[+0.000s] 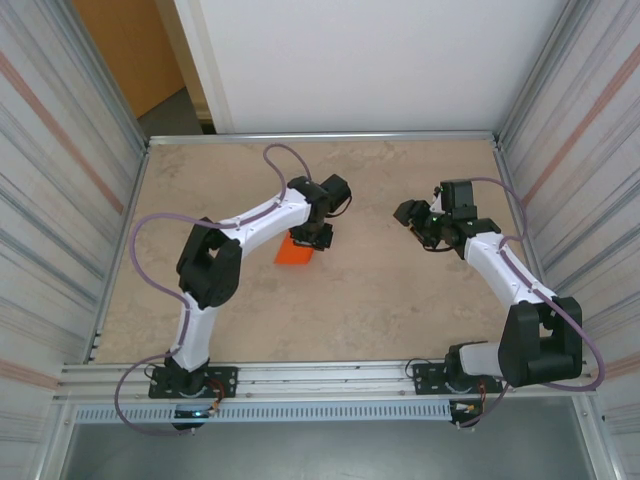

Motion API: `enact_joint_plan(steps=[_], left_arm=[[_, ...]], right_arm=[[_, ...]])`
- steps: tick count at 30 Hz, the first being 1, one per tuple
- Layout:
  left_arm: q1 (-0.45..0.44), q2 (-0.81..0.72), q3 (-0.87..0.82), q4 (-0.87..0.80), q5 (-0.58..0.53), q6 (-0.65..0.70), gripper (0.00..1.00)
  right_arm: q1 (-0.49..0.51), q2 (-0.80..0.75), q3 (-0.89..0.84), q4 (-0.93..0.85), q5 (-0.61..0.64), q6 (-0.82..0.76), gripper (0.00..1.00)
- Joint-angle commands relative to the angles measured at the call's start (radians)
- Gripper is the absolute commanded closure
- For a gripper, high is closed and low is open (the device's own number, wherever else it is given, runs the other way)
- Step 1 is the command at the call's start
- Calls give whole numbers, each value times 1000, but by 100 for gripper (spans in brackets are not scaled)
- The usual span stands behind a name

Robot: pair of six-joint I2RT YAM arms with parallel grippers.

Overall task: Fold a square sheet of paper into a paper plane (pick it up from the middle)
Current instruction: Turn over the paper at the center of the table.

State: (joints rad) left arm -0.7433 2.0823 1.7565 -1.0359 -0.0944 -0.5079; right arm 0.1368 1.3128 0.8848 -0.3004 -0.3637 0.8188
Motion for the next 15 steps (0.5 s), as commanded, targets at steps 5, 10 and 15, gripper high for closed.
enact_joint_plan(steps=[5,10,15], left_arm=[[108,-193,-176,230,288,-30,50],[258,-370,-432,423,379,-142,38],[416,-542,-688,582,426,-231,17]], right_arm=[[53,63,15,-14,0,-41,45],[224,218,112,-16,30,-59,51],[396,408,274,-29,54,-64,59]])
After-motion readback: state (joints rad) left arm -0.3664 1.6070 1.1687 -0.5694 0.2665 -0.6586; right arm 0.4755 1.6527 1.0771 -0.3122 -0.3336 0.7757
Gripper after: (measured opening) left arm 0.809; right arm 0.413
